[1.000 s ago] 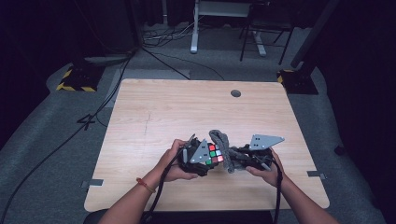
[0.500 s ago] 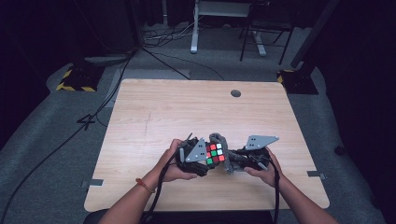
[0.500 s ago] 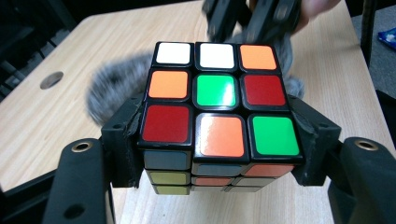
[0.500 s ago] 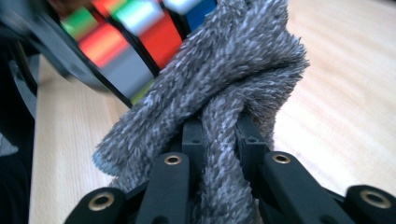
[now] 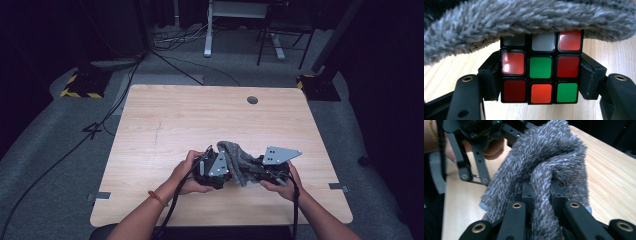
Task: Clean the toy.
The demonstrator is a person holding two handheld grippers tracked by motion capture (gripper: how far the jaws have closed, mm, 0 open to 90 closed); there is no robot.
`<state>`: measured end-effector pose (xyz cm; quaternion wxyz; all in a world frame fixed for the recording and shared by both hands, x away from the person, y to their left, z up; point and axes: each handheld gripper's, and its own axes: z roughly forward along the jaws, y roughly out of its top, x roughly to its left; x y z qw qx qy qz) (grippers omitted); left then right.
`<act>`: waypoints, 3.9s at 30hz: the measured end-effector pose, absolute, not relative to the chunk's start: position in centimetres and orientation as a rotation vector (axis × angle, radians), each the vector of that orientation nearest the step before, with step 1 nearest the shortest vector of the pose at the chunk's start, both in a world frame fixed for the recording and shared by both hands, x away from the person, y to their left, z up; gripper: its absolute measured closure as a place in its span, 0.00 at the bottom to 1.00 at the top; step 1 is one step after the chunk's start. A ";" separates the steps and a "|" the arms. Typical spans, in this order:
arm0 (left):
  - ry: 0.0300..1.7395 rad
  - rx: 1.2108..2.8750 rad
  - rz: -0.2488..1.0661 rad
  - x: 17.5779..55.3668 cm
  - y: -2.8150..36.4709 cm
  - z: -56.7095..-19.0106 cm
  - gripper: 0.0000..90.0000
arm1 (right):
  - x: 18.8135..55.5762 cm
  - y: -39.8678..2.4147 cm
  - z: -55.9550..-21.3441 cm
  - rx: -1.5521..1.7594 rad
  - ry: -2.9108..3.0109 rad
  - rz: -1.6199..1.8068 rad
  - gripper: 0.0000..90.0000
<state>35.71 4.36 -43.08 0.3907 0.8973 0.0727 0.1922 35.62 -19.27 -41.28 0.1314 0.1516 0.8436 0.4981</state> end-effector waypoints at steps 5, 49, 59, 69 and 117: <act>0.175 2.215 0.492 35.1 5.3 -41.9 0.37 | 36.8 -20.4 -42.1 0.530 2.462 1.412 0.87; 0.189 2.227 0.485 35.3 5.4 -42.0 0.37 | 37.2 -20.3 -43.5 0.515 2.529 1.300 0.87; 0.175 2.288 0.480 35.4 4.9 -42.8 0.37 | 36.5 -20.6 -42.1 0.502 2.459 1.475 0.87; 0.219 2.211 0.419 35.8 5.6 -42.3 0.37 | 37.2 -19.7 -43.2 0.527 2.542 1.315 0.87; 0.398 2.415 0.242 35.6 10.5 -46.8 0.29 | 36.9 -24.8 -47.0 0.619 2.657 1.051 0.48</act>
